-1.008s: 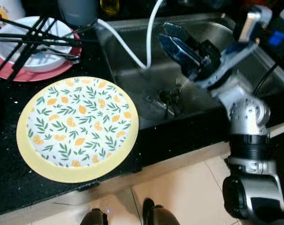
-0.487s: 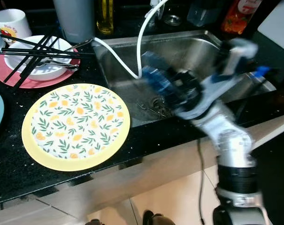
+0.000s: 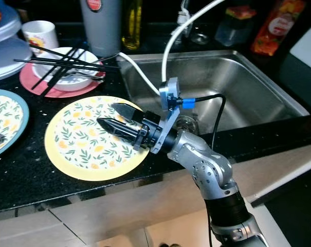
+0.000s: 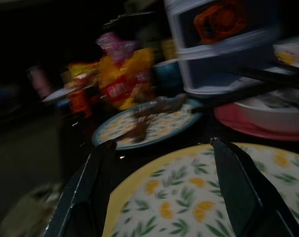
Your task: Kitchen organization
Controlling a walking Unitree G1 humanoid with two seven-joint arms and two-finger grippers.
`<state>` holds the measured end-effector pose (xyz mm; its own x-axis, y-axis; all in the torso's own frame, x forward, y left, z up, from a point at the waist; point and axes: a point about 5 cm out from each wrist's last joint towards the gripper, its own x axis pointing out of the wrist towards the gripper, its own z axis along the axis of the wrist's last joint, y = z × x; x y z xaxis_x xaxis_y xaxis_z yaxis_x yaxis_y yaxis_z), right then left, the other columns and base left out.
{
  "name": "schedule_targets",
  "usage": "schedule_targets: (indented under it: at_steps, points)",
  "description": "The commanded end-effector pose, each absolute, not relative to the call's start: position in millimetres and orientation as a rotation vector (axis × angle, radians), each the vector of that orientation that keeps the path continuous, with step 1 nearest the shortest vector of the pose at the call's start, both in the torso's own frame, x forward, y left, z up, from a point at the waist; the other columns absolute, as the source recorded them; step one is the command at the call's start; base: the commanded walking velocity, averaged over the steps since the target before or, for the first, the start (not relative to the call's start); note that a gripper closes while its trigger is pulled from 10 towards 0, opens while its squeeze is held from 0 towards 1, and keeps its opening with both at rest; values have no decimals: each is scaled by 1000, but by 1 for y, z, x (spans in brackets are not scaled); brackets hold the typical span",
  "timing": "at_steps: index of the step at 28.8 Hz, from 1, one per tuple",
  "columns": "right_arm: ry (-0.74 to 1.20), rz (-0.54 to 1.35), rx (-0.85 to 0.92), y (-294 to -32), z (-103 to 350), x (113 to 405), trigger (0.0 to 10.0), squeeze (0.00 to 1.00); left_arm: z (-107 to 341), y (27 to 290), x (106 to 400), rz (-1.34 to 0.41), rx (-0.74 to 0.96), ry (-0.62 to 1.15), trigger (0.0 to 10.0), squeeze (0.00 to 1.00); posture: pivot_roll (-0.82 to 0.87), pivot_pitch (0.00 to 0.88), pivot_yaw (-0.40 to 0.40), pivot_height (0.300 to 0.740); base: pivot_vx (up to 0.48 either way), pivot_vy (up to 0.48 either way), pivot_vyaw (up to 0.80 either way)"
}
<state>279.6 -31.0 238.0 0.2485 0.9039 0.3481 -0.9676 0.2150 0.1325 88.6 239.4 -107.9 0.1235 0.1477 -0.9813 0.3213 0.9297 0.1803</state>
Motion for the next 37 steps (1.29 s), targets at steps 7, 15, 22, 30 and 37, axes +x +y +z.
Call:
schedule_targets:
  at_steps: [7, 15, 22, 30, 37]
  points:
    - [-241, 1560, 99, -61, 246, 254, 10000, 0, -113, 220, 84, -208, 393, 1460, 10000, 0, 107, 80, -58, 740, 0, 0, 0]
    - [-96, 1527, -373, -84, 238, 257, 10000, 0, -114, 213, 88, -231, 391, 1453, 10000, 0, 103, 75, -61, 740, 0, 0, 0]
    - [-78, 1393, -532, -90, 239, 269, 10000, 0, -114, 211, 90, -239, 398, 1445, 10000, 0, 96, 71, -59, 740, 0, 0, 0]
    - [-65, 1350, -580, -99, 241, 272, 10000, 0, -113, 212, 91, -242, 403, 1442, 10000, 0, 92, 68, -60, 740, 0, 0, 0]
    - [41, 1291, -786, -111, 231, 280, 10000, 0, -113, 211, 92, -245, 403, 1440, 10000, 0, 88, 69, -72, 740, 0, 0, 0]
